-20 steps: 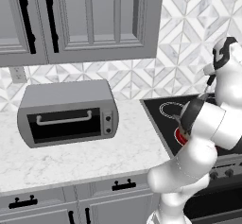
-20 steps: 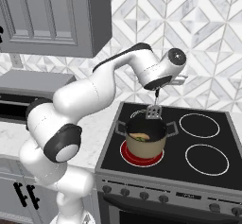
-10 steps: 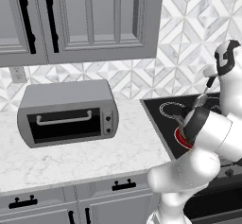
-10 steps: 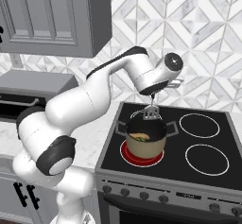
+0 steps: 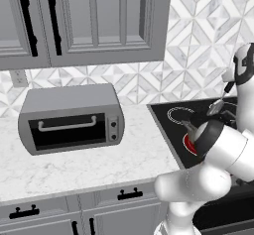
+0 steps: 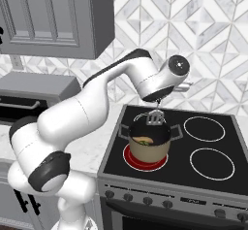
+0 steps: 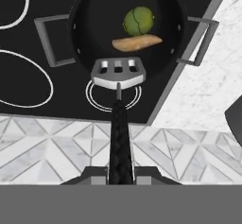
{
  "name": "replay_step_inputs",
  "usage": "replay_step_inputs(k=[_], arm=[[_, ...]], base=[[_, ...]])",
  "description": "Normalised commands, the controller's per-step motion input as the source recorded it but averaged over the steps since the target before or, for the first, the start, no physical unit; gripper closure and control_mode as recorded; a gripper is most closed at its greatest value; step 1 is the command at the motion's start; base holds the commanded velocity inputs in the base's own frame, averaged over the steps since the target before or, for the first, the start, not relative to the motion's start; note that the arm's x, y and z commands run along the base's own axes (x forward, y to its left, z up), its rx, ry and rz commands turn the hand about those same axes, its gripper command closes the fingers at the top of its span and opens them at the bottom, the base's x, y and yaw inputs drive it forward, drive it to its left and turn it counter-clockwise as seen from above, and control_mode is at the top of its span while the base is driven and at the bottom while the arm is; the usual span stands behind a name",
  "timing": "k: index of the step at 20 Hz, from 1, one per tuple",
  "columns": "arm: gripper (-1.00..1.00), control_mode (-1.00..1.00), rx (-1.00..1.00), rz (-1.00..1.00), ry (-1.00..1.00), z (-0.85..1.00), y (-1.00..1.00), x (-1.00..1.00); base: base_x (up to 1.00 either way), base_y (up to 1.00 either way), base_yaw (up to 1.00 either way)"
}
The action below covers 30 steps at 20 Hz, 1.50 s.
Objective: Put the sweet potato and lime in the pot. Retrieve the spatula and lightly stir the vegetables in the pot.
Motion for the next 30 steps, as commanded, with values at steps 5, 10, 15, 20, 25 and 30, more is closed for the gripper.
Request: replay_step_inputs(k=[5,10,15,20,25,30], arm=[[1.00,-1.00,0.24,-0.06,0.10,-0.02,0.09,-0.05],[1.00,-1.00,0.19,-0.07,0.03,-0.05,0.08,-0.01],[1.00,-1.00,0.05,-0.11,0.11,-0.30,0.11,0.00],[1.00,-1.00,0.03,-0.09,0.13,-0.12,0.27,0.01],[1.00,-1.00,0.02,-0.07,0.03,-0.05,0.33,0.14],[1.00,-1.00,0.00,-0.07,0.01,-0.30,0.24,0.34]], base=[[0.00,0.00,0.00],[0.00,0.00,0.00],[0.00,0.00,0.00],[0.00,0.00,0.00],[0.00,0.00,0.00],[0.00,0.00,0.00]])
